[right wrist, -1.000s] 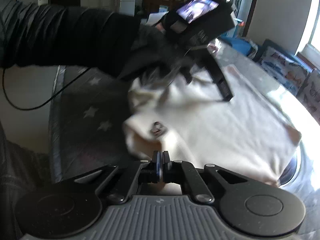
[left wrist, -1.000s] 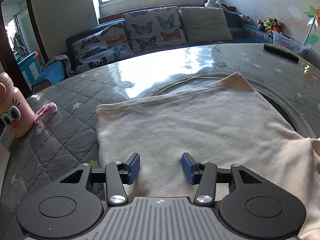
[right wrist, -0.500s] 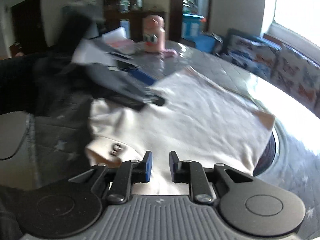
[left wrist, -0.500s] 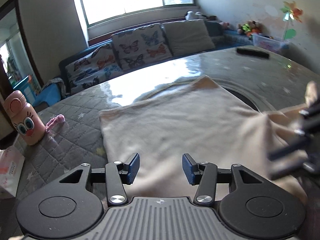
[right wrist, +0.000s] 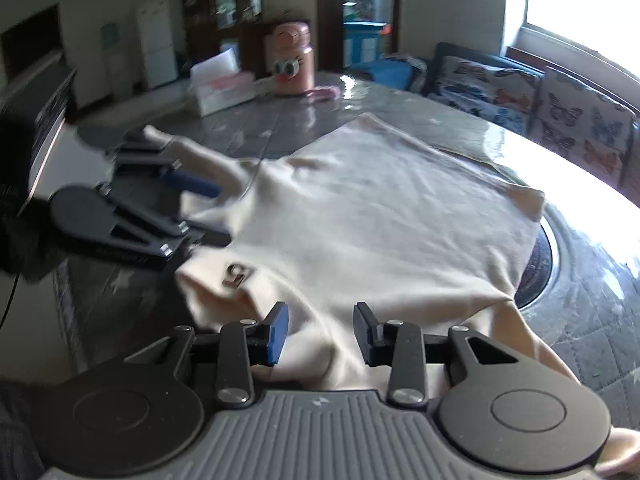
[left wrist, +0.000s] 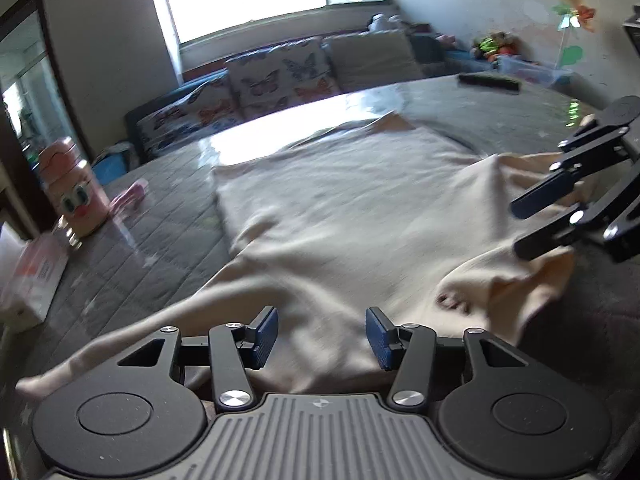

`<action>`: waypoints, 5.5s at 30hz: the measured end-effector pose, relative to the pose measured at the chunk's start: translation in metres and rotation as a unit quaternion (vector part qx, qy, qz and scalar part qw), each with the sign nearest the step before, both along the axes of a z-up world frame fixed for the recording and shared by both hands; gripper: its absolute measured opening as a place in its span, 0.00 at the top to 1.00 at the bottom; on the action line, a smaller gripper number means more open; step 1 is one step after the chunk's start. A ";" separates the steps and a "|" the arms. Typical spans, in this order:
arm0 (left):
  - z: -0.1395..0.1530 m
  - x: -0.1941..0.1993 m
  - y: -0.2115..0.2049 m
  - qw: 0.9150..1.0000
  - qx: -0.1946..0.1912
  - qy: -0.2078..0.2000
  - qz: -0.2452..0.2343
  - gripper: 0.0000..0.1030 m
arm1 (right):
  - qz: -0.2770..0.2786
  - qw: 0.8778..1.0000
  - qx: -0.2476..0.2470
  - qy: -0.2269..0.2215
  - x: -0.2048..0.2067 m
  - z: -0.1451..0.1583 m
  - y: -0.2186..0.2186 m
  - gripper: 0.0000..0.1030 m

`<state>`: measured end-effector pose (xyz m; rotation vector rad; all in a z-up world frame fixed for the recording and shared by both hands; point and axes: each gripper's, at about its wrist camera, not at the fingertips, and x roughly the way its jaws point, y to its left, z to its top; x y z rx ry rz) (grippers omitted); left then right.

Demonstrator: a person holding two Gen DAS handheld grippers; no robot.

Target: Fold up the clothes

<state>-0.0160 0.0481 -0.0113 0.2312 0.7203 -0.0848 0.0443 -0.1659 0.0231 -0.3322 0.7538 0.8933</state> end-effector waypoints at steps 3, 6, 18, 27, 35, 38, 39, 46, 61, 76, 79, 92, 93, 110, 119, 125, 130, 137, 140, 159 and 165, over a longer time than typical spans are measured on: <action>0.001 -0.005 0.011 1.000 -0.010 0.004 0.014 0.49 | -0.011 1.000 -0.005 0.016 0.000 -0.008 -0.003 0.65; 0.006 -0.011 0.015 1.000 -0.007 0.003 0.017 0.48 | -0.013 1.000 0.002 0.024 -0.003 -0.006 -0.011 0.64; 0.031 0.024 -0.047 0.998 -0.018 -0.042 -0.054 0.48 | -0.132 0.990 0.022 0.037 0.022 -0.012 -0.057 0.62; 0.011 0.050 -0.107 0.992 -0.030 -0.012 -0.121 0.46 | -0.211 0.975 0.069 0.009 0.008 0.013 -0.118 0.57; 0.002 0.044 -0.125 0.988 -0.039 0.001 -0.148 0.39 | -0.410 0.907 0.093 0.020 0.032 0.003 -0.198 0.56; -0.001 0.042 -0.129 0.988 -0.035 0.007 -0.150 0.39 | -0.436 0.891 0.122 0.037 0.041 -0.002 -0.215 0.56; -0.002 0.042 -0.129 0.988 -0.034 0.009 -0.151 0.39 | -0.438 0.890 0.123 0.036 0.044 -0.003 -0.216 0.56; -0.003 0.040 -0.129 0.988 -0.035 0.012 -0.152 0.37 | -0.429 0.898 0.101 0.020 0.063 -0.007 -0.204 0.95; -0.005 0.038 -0.127 0.987 -0.038 0.012 -0.158 0.35 | -0.492 0.864 0.093 -0.049 0.043 0.008 -0.254 0.90; -0.006 0.036 -0.124 0.986 -0.044 0.016 -0.159 0.35 | -0.424 0.905 0.028 -0.001 0.110 -0.022 -0.197 0.70; -0.006 0.037 -0.123 0.986 -0.048 0.017 -0.159 0.35 | -0.427 0.904 0.015 -0.004 0.125 -0.025 -0.193 0.70; -0.005 0.036 -0.117 0.988 -0.058 0.020 -0.143 0.21 | -0.398 0.916 -0.009 -0.043 0.121 -0.014 -0.171 0.47; -0.004 0.035 -0.116 0.988 -0.059 0.019 -0.140 0.20 | -0.389 0.920 -0.009 -0.049 0.116 -0.012 -0.166 0.46; 0.021 0.006 -0.047 0.997 -0.071 -0.024 -0.027 0.01 | -0.183 0.981 -0.003 -0.061 0.043 0.010 -0.039 0.19; 0.021 -0.026 0.047 0.988 -0.074 -0.036 0.130 0.00 | -0.096 0.994 -0.006 -0.052 0.027 0.001 0.026 0.17; 0.025 -0.037 0.113 0.961 -0.069 -0.053 0.262 0.05 | -0.081 0.996 -0.015 -0.036 0.031 -0.012 0.043 0.17; 0.027 -0.030 0.161 0.934 -0.093 -0.048 0.341 0.13 | -0.076 0.996 -0.023 -0.027 0.031 -0.018 0.047 0.17; 0.021 -0.015 0.196 0.914 -0.123 -0.028 0.386 0.34 | -0.079 0.996 -0.023 -0.017 0.034 -0.021 0.047 0.17; 0.017 -0.011 0.203 0.909 -0.136 -0.016 0.393 0.66 | -0.080 0.996 -0.022 -0.013 0.035 -0.022 0.046 0.17; 0.060 -0.001 0.183 0.947 -0.075 -0.130 0.285 0.94 | -0.086 0.996 -0.013 0.000 0.037 -0.024 0.044 0.16; 0.016 0.004 0.198 0.945 -0.036 -0.034 0.325 0.89 | -0.084 0.996 -0.013 0.001 0.037 -0.024 0.045 0.16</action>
